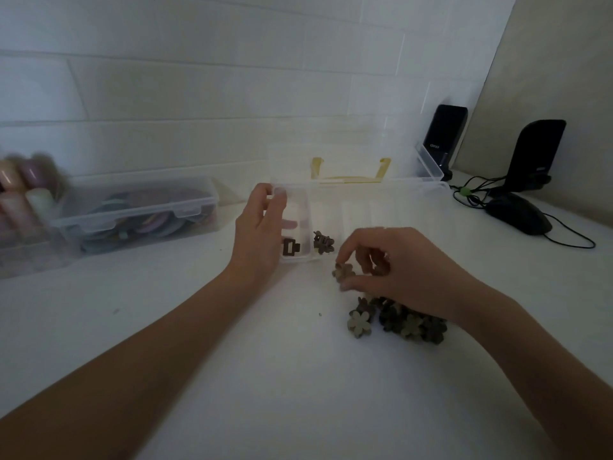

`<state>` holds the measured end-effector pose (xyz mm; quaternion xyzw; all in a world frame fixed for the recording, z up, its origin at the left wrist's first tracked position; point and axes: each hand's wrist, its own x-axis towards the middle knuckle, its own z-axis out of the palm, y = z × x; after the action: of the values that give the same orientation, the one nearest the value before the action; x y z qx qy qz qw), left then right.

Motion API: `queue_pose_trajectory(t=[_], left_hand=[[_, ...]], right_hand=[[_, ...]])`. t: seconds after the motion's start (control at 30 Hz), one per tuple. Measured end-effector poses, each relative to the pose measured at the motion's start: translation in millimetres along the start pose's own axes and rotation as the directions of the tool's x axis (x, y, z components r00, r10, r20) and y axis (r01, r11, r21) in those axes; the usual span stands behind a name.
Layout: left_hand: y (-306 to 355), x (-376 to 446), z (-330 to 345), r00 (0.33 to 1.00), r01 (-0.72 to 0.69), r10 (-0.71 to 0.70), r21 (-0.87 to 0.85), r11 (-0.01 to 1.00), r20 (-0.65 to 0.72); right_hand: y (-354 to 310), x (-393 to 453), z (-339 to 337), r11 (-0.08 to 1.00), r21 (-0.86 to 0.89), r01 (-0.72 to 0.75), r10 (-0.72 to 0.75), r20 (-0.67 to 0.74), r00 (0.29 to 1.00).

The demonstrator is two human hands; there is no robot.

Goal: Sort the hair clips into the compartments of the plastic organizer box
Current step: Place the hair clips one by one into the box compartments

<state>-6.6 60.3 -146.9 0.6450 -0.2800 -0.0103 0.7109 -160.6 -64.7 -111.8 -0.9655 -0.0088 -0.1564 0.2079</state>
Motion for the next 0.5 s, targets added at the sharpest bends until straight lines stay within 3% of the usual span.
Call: queue_pose_trajectory(t=[0.13,0.23,0.5], left_hand=[[1,-1,0,1.000,0.009,-0.009,-0.013,1.000,0.006],[1,-1,1,1.000,-0.010,0.010,-0.002,1.000,0.002],[-1,-3,1,0.998,-0.054,0.053,0.033,0.998,0.033]], right_hand=[[-5,1,0,0.996,0.072,0.050,-0.035,-0.194,0.980],[-6,0,3,0.996,0.060,0.066,-0.047,-0.263,0.964],[-14,2,11,0.972,-0.222,-0.077,0.080,0.003,0.997]])
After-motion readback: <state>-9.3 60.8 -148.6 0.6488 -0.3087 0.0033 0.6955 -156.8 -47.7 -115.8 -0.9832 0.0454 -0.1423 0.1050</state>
